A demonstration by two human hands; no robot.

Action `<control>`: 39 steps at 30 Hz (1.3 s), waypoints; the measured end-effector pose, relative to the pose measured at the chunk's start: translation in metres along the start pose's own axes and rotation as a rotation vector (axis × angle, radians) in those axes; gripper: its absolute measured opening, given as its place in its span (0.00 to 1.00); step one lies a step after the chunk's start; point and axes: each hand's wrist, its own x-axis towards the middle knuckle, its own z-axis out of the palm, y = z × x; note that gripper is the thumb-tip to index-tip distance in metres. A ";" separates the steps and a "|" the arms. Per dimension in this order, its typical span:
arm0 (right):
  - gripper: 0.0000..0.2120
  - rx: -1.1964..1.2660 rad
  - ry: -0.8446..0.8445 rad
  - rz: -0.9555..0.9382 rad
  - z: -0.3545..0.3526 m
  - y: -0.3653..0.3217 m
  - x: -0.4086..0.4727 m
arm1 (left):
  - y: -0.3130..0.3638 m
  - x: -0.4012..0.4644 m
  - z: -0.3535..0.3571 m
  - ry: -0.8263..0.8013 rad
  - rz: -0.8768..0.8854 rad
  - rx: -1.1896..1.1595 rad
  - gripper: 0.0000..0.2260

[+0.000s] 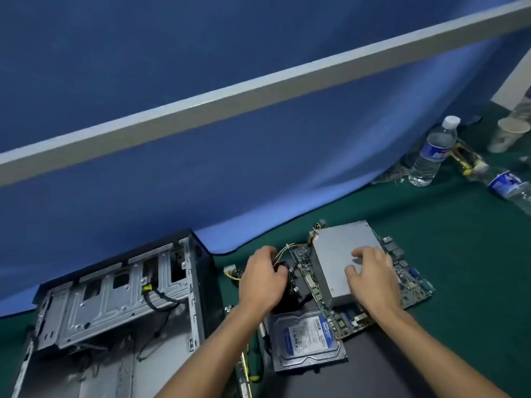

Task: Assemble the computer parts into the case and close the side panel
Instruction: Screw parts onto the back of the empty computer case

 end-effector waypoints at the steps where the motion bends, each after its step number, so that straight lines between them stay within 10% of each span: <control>1: 0.16 0.001 0.035 0.041 -0.002 0.007 0.002 | 0.003 0.010 0.003 -0.004 -0.002 0.045 0.21; 6: 0.24 -0.023 0.010 0.197 -0.010 0.030 0.014 | 0.013 0.043 0.017 -0.169 -0.147 0.189 0.25; 10: 0.27 0.161 -0.114 0.297 -0.009 0.039 0.023 | 0.013 0.054 0.021 -0.232 -0.243 0.127 0.06; 22: 0.33 0.429 -0.225 0.397 0.000 0.059 0.042 | 0.031 0.036 0.081 -0.338 -0.553 -0.844 0.31; 34: 0.36 0.527 -0.245 0.393 0.003 0.078 0.046 | 0.026 0.045 0.096 -0.569 -0.528 -0.922 0.50; 39: 0.27 0.590 -0.255 0.419 -0.008 0.082 0.047 | 0.043 0.042 0.095 -0.476 -0.485 -0.821 0.43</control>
